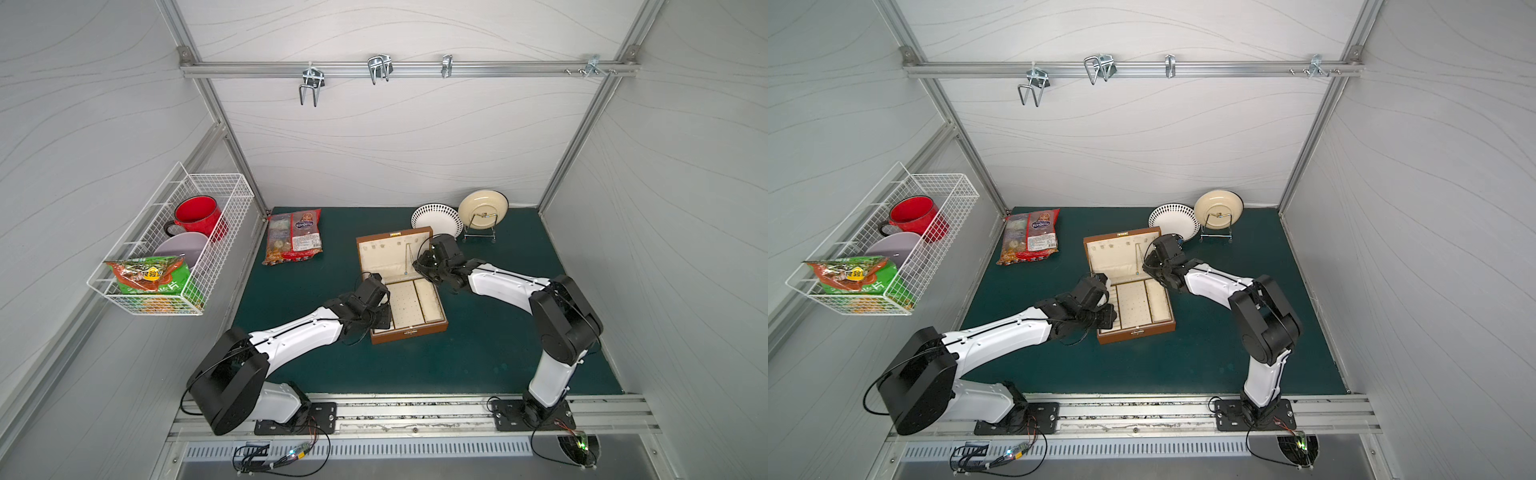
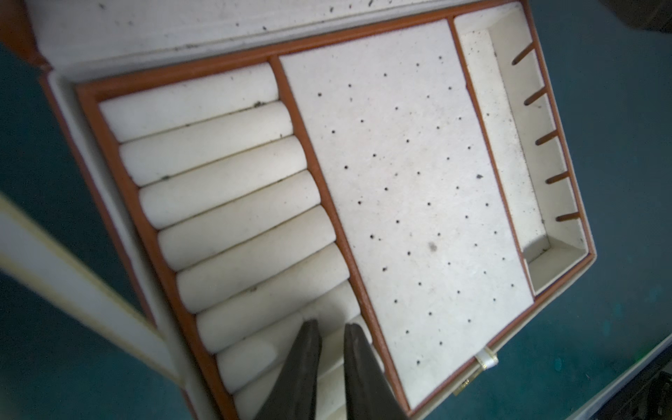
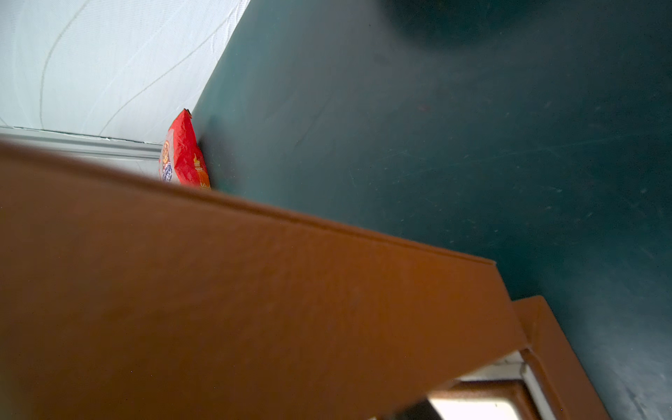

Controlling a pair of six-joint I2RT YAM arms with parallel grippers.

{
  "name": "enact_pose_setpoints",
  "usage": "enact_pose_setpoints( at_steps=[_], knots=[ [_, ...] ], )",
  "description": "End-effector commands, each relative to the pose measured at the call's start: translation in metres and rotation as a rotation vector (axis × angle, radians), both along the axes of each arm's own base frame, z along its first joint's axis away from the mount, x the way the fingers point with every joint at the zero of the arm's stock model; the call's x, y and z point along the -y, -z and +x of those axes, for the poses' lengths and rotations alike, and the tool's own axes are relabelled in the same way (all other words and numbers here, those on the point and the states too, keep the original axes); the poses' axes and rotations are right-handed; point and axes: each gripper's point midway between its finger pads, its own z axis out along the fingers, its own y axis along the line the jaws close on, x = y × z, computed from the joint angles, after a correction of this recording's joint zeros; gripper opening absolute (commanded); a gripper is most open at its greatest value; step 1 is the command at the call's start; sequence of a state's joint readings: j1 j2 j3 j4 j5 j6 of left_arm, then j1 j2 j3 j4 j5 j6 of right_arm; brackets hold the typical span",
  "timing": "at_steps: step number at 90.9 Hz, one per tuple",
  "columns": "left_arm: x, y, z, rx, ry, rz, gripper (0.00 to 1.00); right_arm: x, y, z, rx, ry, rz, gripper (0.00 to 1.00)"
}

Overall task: Put jewelry chain into jewelry box
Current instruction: Adjust the necklace in the storage slot.

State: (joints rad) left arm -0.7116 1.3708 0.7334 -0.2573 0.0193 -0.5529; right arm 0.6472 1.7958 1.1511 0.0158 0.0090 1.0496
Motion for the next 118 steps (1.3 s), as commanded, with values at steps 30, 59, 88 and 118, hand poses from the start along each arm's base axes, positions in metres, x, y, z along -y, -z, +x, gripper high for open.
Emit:
enact_pose_setpoints(
  at_steps=[30, 59, 88, 118],
  knots=[
    [-0.012, 0.014, -0.014, -0.064, 0.011, 0.068, 0.19, 0.004, -0.013, 0.005, 0.045, -0.002, -0.005, 0.05],
    [-0.011, 0.016, -0.014, -0.068, 0.011, 0.067, 0.19, 0.018, -0.045, -0.003, 0.088, 0.007, -0.024, 0.02],
    [-0.01, 0.016, -0.014, -0.067, 0.011, 0.063, 0.19, 0.024, -0.054, 0.013, 0.111, 0.03, -0.026, 0.01],
    [-0.009, 0.015, -0.014, -0.066, 0.016, 0.062, 0.19, 0.019, -0.038, 0.021, 0.068, 0.027, -0.032, 0.14]
  ],
)
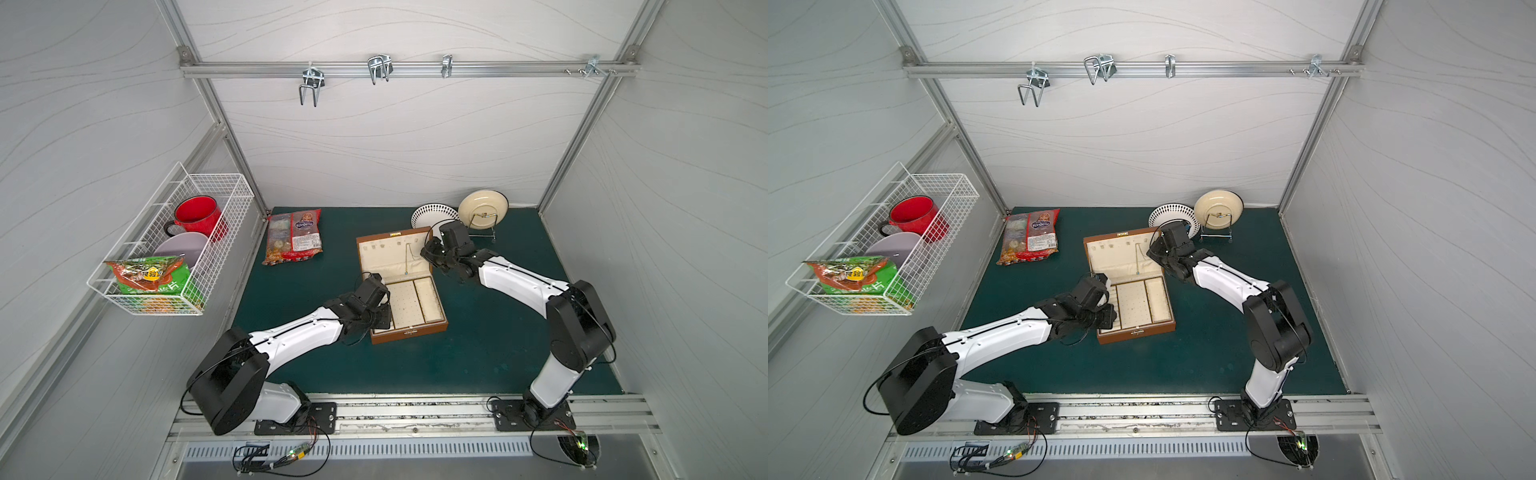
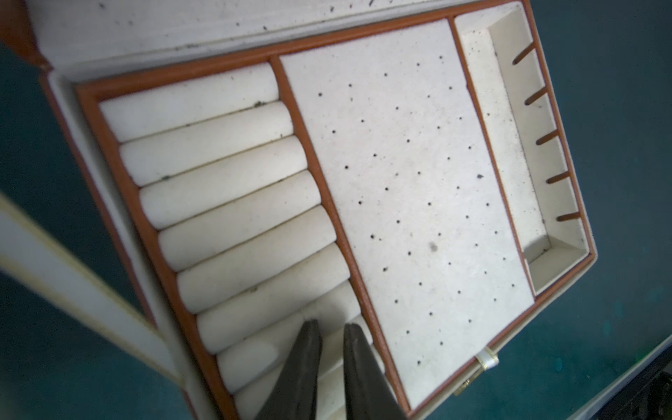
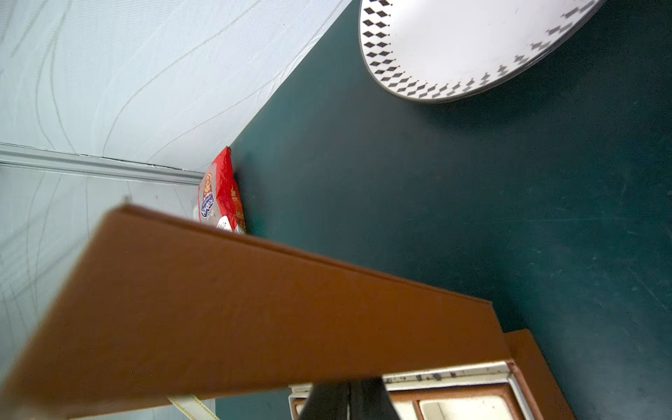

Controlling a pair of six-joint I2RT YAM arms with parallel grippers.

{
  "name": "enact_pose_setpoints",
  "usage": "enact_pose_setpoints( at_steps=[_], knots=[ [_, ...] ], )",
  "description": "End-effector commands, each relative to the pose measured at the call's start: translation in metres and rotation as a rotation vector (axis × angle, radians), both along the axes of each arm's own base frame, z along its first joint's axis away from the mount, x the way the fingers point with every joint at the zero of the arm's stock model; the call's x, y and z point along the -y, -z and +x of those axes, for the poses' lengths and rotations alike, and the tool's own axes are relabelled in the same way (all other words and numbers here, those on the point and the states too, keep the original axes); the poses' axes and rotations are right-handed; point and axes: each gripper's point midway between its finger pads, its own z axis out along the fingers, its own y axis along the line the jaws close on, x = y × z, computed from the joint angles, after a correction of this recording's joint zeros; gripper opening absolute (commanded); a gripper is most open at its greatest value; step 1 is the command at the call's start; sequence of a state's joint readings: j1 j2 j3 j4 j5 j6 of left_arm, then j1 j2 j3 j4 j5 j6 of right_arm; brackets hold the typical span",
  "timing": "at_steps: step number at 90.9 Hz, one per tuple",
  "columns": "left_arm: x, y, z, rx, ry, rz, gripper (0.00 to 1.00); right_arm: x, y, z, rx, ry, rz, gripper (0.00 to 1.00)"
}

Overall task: Put jewelry chain into jewelry box
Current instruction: Adjust the necklace in the storage slot.

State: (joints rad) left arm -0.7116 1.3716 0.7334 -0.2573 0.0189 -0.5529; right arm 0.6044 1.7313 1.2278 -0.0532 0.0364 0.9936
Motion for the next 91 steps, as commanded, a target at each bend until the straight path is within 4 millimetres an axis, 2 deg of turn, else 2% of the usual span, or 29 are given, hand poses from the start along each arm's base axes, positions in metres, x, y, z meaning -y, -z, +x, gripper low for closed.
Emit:
enact_pose_setpoints(
  at_steps=[1, 5, 17, 38, 46, 65, 91],
  knots=[
    [-0.009, 0.015, -0.014, -0.067, 0.015, 0.062, 0.19, 0.002, 0.013, 0.0, -0.031, 0.001, -0.028, 0.17],
    [-0.009, 0.015, -0.013, -0.066, 0.015, 0.061, 0.19, 0.003, 0.014, 0.0, -0.037, 0.005, -0.031, 0.23],
    [-0.009, 0.016, -0.013, -0.068, 0.016, 0.061, 0.19, 0.006, 0.013, -0.004, -0.039, 0.007, -0.038, 0.3],
    [-0.009, 0.016, -0.013, -0.069, 0.016, 0.06, 0.19, 0.012, 0.007, -0.013, -0.049, 0.01, -0.042, 0.32],
    [-0.008, 0.016, -0.013, -0.068, 0.016, 0.06, 0.19, 0.013, 0.007, -0.018, -0.067, 0.007, -0.03, 0.29],
    [-0.009, 0.017, -0.013, -0.07, 0.014, 0.063, 0.19, -0.003, 0.015, -0.028, -0.12, -0.028, 0.006, 0.26],
    [-0.009, 0.019, -0.013, -0.072, 0.015, 0.07, 0.18, -0.026, 0.026, -0.026, -0.198, -0.028, 0.061, 0.27]
  ],
)
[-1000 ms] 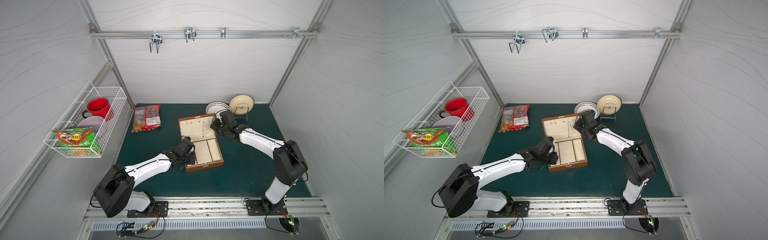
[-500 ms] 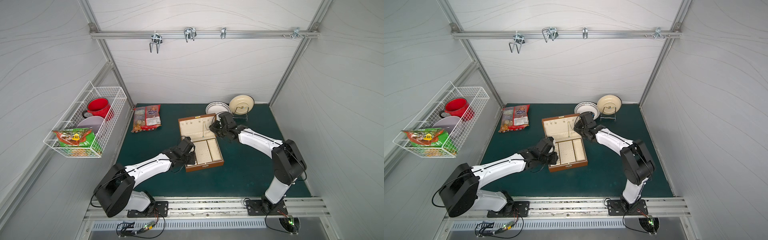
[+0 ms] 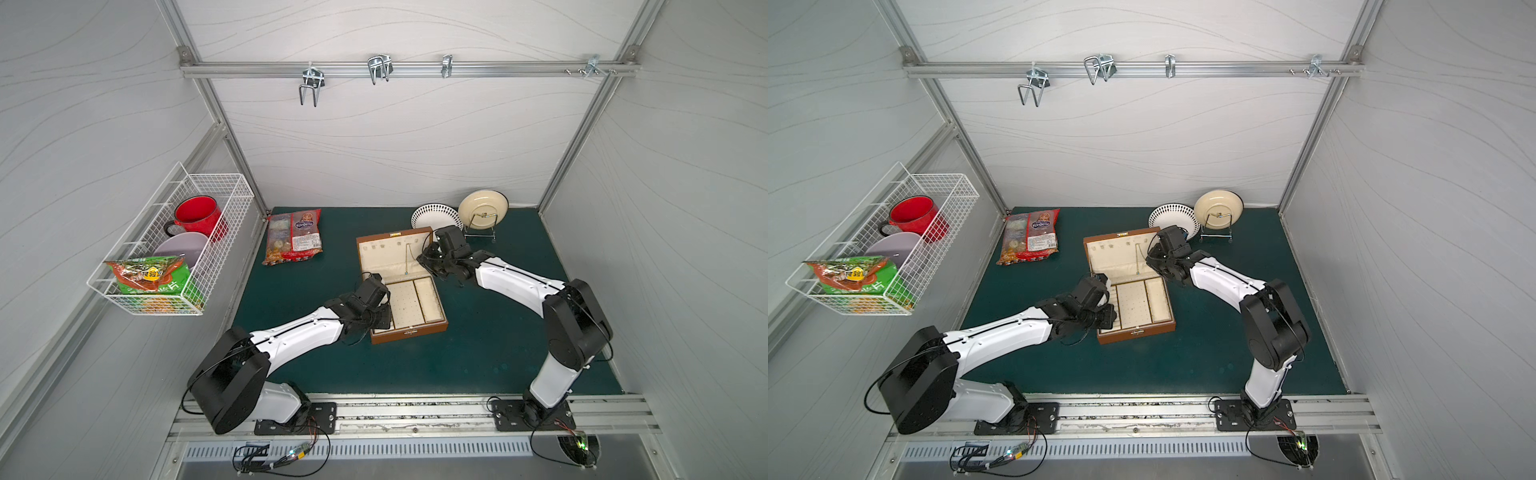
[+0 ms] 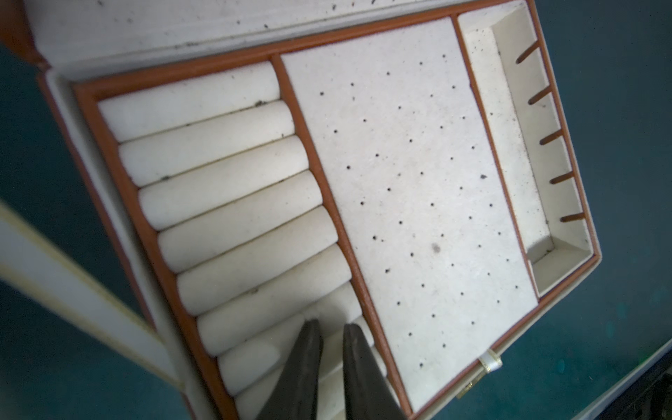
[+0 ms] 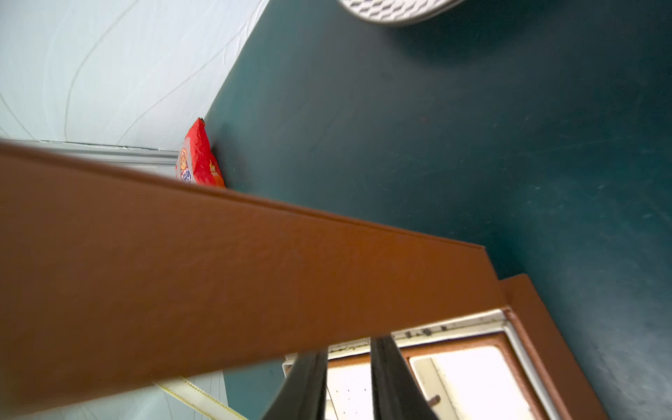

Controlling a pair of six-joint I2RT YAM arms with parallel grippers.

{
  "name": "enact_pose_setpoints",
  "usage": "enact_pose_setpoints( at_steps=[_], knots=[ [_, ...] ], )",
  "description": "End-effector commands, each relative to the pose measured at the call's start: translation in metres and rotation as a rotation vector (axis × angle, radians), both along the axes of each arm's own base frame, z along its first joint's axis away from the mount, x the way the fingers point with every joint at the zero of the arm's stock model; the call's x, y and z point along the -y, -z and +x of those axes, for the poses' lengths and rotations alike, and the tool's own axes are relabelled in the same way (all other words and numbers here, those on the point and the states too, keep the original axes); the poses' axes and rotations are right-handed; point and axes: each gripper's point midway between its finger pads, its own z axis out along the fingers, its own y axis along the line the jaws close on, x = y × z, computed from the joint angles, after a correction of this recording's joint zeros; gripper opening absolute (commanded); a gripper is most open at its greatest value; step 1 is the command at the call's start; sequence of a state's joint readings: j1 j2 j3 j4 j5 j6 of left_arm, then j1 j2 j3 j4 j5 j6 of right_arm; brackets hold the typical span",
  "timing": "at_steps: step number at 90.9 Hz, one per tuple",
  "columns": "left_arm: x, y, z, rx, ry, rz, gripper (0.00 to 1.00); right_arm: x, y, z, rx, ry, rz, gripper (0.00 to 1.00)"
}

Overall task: Put jewelry chain into jewelry box
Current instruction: Adjust the necklace in the storage slot.

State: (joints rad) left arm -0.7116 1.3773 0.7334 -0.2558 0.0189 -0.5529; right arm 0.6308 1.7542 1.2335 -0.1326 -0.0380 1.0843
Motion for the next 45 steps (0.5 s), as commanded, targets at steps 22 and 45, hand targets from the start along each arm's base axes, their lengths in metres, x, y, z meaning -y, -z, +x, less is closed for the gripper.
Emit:
enact_pose_setpoints(
  at_steps=[22, 45],
  knots=[
    [-0.009, 0.016, -0.013, -0.065, 0.014, 0.064, 0.18, -0.016, 0.008, 0.001, -0.06, 0.018, 0.022, 0.32],
    [-0.009, 0.016, -0.013, -0.065, 0.012, 0.062, 0.18, -0.016, 0.014, 0.005, -0.082, 0.049, 0.014, 0.33]
  ],
)
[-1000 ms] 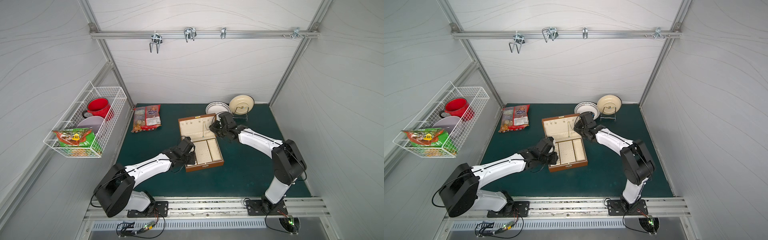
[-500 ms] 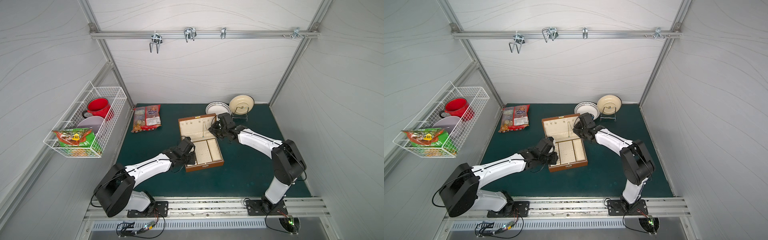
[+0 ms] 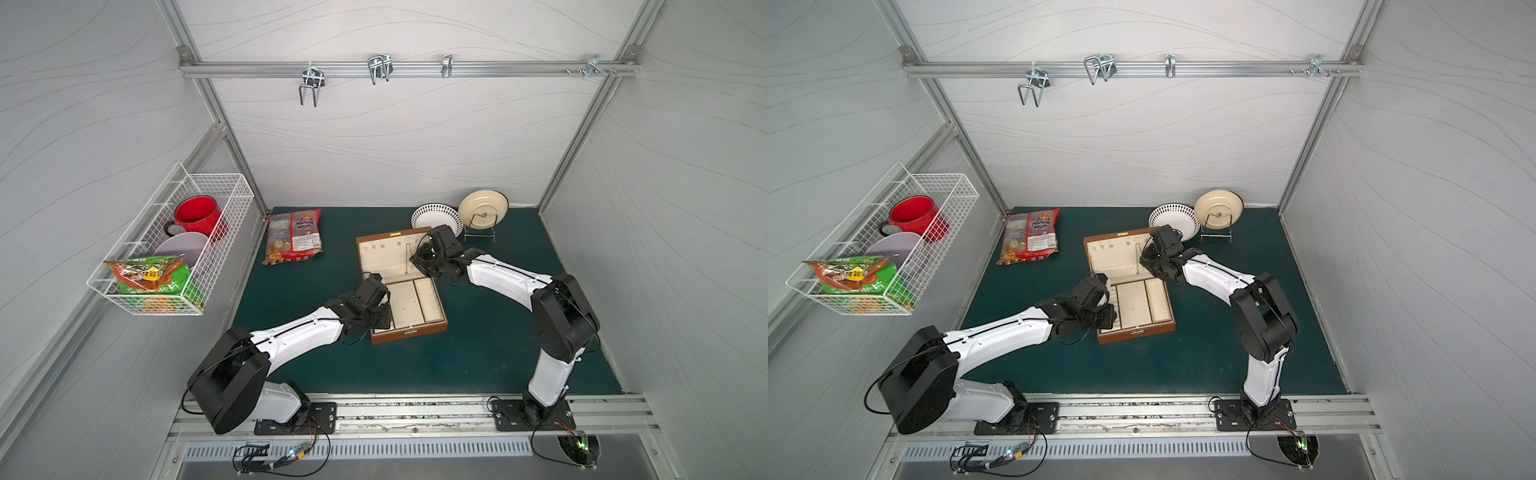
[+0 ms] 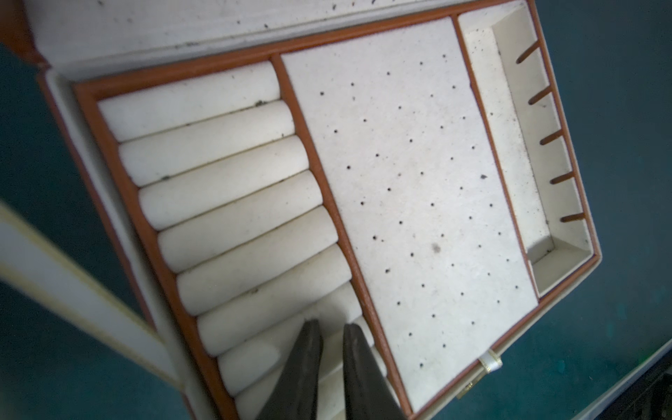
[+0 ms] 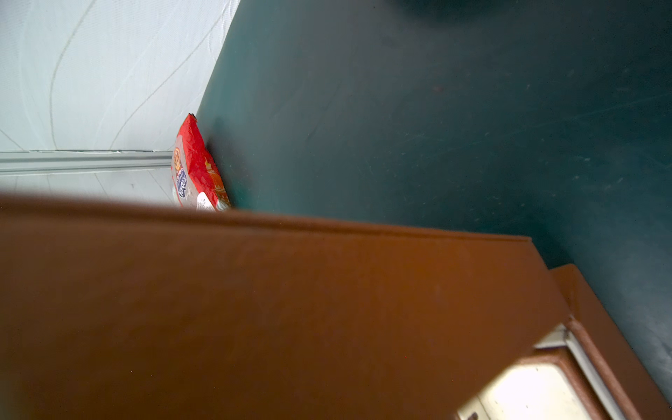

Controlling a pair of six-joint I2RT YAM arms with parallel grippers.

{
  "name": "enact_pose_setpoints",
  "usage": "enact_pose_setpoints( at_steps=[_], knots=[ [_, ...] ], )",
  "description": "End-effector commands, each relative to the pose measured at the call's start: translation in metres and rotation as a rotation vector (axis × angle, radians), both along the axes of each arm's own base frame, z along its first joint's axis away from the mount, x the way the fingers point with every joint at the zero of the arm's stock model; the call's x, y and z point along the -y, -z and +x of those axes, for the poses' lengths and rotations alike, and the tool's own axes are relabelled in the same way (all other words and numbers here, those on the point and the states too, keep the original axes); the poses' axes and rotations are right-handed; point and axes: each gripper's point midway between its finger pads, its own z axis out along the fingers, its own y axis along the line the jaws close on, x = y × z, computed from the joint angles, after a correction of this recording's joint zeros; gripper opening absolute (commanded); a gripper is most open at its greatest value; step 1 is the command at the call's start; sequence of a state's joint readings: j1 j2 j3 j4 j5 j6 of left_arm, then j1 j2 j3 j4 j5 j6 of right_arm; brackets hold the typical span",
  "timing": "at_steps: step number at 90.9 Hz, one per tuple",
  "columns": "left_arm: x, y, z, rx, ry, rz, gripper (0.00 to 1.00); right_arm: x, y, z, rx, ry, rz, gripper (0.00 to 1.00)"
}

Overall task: Put jewelry chain into jewelry box
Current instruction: Adjust the necklace in the storage slot.

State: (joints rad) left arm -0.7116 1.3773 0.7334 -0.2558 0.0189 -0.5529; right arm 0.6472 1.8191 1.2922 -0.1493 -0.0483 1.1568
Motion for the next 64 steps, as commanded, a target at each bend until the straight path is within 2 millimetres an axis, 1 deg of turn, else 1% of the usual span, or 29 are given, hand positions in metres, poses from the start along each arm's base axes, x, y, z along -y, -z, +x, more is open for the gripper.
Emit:
enact_pose_setpoints(
  at_steps=[1, 17, 34, 40, 47, 54, 64],
  knots=[
    [-0.01, 0.016, -0.013, -0.065, 0.012, 0.063, 0.18, -0.001, 0.006, 0.002, -0.023, 0.024, -0.015, 0.33],
    [-0.009, 0.016, -0.013, -0.064, 0.013, 0.06, 0.18, 0.0, 0.012, 0.005, -0.034, 0.047, -0.021, 0.33],
    [-0.01, 0.016, -0.013, -0.064, 0.012, 0.06, 0.18, 0.004, 0.009, 0.011, -0.026, 0.074, -0.031, 0.33],
    [-0.009, 0.016, -0.013, -0.063, 0.012, 0.059, 0.18, 0.006, 0.011, 0.011, -0.034, 0.084, -0.041, 0.33],
    [-0.009, 0.016, -0.013, -0.063, 0.012, 0.059, 0.18, 0.007, 0.013, 0.012, -0.043, 0.092, -0.047, 0.29],
    [-0.009, 0.015, -0.013, -0.062, 0.011, 0.058, 0.18, 0.009, 0.019, 0.01, -0.065, 0.1, -0.054, 0.26],
    [-0.01, 0.016, -0.013, -0.064, 0.012, 0.06, 0.18, 0.012, 0.025, 0.008, -0.078, 0.112, -0.058, 0.24]
  ],
)
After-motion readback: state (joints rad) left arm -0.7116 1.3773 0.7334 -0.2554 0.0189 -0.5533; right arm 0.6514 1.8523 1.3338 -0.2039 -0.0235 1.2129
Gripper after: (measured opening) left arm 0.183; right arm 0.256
